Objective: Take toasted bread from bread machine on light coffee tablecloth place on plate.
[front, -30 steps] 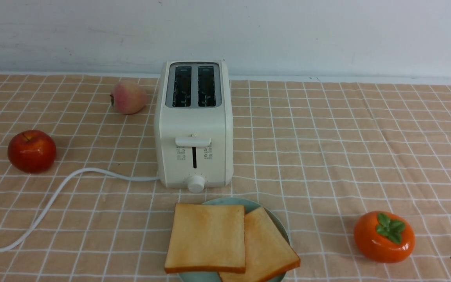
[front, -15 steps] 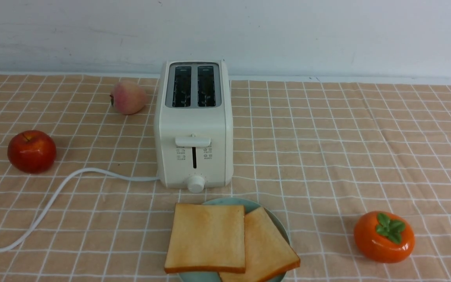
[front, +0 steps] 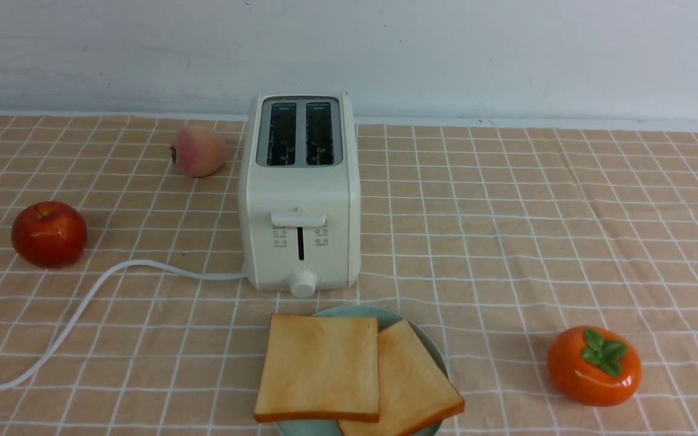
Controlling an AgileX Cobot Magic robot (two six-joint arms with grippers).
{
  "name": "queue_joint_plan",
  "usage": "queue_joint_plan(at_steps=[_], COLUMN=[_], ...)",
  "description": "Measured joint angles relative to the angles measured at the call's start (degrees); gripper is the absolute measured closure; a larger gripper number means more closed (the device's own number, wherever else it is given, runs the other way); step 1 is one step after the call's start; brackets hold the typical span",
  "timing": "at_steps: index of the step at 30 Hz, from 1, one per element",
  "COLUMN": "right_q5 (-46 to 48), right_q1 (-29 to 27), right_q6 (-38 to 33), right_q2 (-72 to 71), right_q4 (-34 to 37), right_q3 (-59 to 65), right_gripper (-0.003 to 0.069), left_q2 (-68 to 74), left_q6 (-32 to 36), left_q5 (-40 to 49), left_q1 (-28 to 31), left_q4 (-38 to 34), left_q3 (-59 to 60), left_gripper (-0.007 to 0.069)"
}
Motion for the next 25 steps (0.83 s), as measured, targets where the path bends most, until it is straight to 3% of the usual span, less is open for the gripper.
queue_joint_plan(at_steps=[9,25], right_q5=[0.21,0.21], right_q1=[-8.92,-9.12], right_q6=[0.27,0.22], right_q2=[0.0,0.0], right_q4=[0.67,0.67], right_q3=[0.0,0.0], right_gripper=[0.0553,0.0533], left_q2=[0.0,0.0], left_q6=[0.0,0.0], left_q5=[0.0,0.0], left_q1=[0.0,0.0], left_q4=[0.0,0.0], left_q3=[0.0,0.02], left_gripper=[0.0585,0.0569])
